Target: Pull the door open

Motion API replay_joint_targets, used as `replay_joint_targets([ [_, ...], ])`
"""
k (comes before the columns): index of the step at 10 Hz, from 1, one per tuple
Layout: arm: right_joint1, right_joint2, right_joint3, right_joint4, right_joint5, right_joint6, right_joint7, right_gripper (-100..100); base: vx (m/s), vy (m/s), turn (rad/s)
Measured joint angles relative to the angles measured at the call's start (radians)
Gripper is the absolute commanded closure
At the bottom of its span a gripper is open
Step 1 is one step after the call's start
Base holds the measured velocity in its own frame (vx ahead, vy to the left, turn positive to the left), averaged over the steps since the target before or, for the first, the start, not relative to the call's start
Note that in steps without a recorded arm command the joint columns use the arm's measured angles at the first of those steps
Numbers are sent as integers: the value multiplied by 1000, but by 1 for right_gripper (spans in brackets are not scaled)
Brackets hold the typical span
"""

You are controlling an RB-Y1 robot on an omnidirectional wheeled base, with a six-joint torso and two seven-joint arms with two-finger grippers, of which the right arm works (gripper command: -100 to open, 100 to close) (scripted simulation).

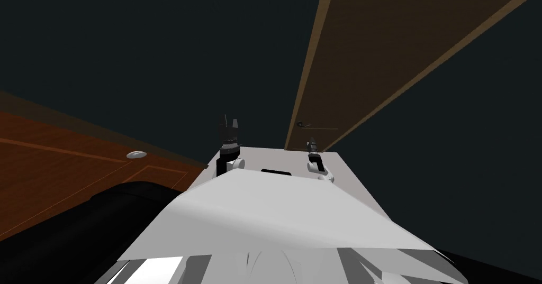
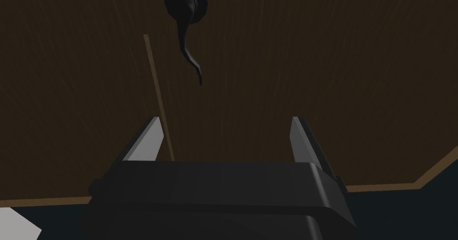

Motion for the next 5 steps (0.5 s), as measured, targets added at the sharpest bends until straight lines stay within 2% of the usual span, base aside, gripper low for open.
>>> replay_joint_targets([
  [5, -53, -15, -9, 121, -13, -23, 5, -100, 52, -70, 131],
])
